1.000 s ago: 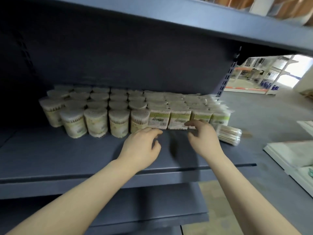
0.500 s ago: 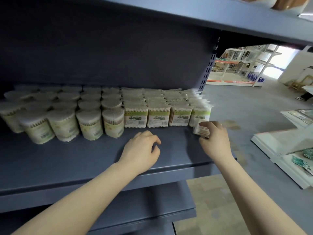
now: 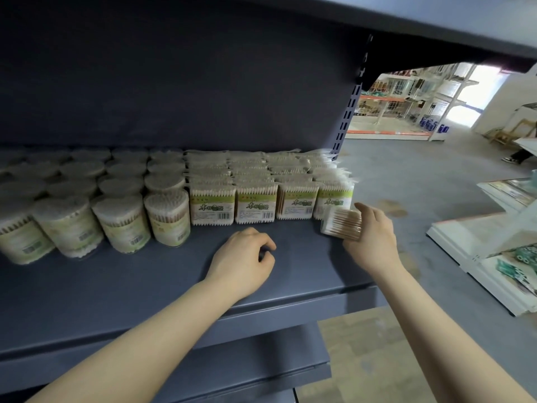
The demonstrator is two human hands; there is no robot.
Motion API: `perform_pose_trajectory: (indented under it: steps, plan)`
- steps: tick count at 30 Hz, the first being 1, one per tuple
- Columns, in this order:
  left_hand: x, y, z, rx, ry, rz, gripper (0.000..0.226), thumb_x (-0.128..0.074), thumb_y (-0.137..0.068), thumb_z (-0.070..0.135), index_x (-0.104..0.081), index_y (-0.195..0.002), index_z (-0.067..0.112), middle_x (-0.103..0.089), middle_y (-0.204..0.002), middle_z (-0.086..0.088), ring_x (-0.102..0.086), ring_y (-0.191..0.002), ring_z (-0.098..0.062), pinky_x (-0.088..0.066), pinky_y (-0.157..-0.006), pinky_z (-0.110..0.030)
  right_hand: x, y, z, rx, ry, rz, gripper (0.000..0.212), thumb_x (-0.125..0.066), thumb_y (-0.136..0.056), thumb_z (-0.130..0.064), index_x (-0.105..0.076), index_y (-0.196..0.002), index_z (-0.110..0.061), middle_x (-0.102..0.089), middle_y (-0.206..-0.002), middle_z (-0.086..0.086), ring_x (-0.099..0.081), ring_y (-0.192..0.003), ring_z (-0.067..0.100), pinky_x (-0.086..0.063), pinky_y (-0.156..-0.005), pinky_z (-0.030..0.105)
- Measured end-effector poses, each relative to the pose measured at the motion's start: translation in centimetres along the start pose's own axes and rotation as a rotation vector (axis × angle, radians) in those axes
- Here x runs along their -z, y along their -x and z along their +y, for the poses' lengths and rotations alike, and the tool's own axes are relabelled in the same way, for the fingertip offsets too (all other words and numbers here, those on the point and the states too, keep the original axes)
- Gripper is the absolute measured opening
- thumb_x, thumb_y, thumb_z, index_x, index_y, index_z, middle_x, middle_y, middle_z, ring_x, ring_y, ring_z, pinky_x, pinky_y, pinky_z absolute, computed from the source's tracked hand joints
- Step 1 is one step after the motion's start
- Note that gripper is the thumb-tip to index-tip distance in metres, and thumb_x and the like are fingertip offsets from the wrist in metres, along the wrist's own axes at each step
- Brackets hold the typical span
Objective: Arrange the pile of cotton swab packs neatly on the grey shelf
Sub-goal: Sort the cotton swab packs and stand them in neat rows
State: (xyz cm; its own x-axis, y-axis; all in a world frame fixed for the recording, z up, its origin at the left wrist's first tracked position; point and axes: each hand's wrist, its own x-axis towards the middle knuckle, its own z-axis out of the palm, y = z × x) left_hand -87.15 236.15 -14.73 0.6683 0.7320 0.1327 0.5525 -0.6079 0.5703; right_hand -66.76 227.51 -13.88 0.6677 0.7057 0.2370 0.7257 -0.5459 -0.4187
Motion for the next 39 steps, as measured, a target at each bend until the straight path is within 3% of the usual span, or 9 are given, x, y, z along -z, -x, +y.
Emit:
perform_pose_trajectory:
  steps: [6,11,16,20,26,30,35,39]
  plan:
    - [-0.2,-0.9,0.1,-0.005,-0.012,-0.032,0.025,-0.047,-0.09,0.018,-0.062,-0.11,0.022,-0.054,-0.113,0.007,-0.05,-0.103,-0.01,-0.041,-0.085,-0.024,0.0,-0.7,0.6,-0.039,0.012,-0.086,0.069,-0.06,-0.071,-0.004,-0.038,-0.136,-0.015,-0.035,-0.132,0.013,-0.034,-0.121,0.036,-0.032,-0.097,0.036]
    - [-0.1,-1.3,0.1,-0.036,-0.07,-0.077,0.03,-0.046,-0.091,0.022,-0.057,-0.119,0.023,-0.052,-0.123,0.007,-0.047,-0.113,-0.012,-0.041,-0.091,-0.026,0.2,-0.6,0.3,-0.012,-0.09,-0.13,0.066,-0.062,-0.068,-0.004,-0.041,-0.13,-0.016,-0.035,-0.118,0.012,-0.044,-0.109,0.035,-0.04,-0.091,0.035]
    - [0.4,-1.2,-0.3,-0.036,-0.106,-0.09,0.039,-0.044,-0.093,0.024,-0.048,-0.132,0.024,-0.049,-0.13,0.005,-0.045,-0.119,-0.015,-0.04,-0.096,-0.029,0.3,-0.3,-0.5,0.009,-0.161,-0.121,0.06,-0.064,-0.067,-0.008,-0.043,-0.123,-0.013,-0.041,-0.118,0.013,-0.037,-0.114,0.027,-0.039,-0.088,0.032]
    - [0.9,-0.9,-0.8,-0.031,-0.106,-0.083,0.042,-0.043,-0.093,0.025,-0.044,-0.135,0.025,-0.047,-0.134,0.005,-0.043,-0.122,-0.014,-0.039,-0.098,-0.029,0.6,0.2,-1.6,0.034,-0.196,-0.08,0.06,-0.066,-0.067,-0.009,-0.044,-0.122,-0.011,-0.042,-0.118,0.013,-0.042,-0.113,0.031,-0.039,-0.089,0.035]
    - [1.7,0.4,-1.6,-0.021,-0.112,-0.044,0.043,-0.045,-0.093,0.025,-0.042,-0.135,0.025,-0.042,-0.136,0.004,-0.042,-0.122,-0.016,-0.039,-0.097,-0.031,1.0,1.3,-3.7,0.08,-0.322,-0.035,0.052,-0.067,-0.068,-0.009,-0.046,-0.115,-0.014,-0.043,-0.104,0.003,-0.048,-0.098,0.025,-0.037,-0.073,0.027]
    - [2.5,1.2,-2.1,-0.018,-0.124,-0.02,0.044,-0.045,-0.092,0.025,-0.041,-0.136,0.025,-0.04,-0.137,0.004,-0.041,-0.122,-0.016,-0.039,-0.097,-0.029,1.0,1.8,-4.9,0.11,-0.361,-0.043,0.049,-0.067,-0.07,-0.011,-0.047,-0.114,-0.015,-0.048,-0.107,0.004,-0.051,-0.092,0.024,-0.036,-0.069,0.026]
    - [3.6,3.0,-3.3,-0.009,-0.11,0.013,0.046,-0.047,-0.091,0.024,-0.041,-0.137,0.024,-0.037,-0.137,0.006,-0.038,-0.123,-0.014,-0.037,-0.099,-0.028,0.9,2.7,-6.4,0.143,-0.393,-0.063,0.035,-0.067,-0.073,-0.014,-0.044,-0.098,-0.022,-0.053,-0.106,0.007,-0.05,-0.085,0.022,-0.034,-0.056,0.023]
    - [4.4,4.1,-4.0,0.002,-0.074,0.015,0.053,-0.048,-0.091,0.026,-0.032,-0.142,0.024,-0.035,-0.14,0.004,-0.037,-0.125,-0.013,-0.035,-0.099,-0.024,1.1,3.7,-8.4,0.178,-0.458,-0.094,0.045,-0.067,-0.072,-0.023,-0.053,-0.114,-0.025,-0.054,-0.111,0.004,-0.051,-0.095,0.019,-0.037,-0.07,0.024]
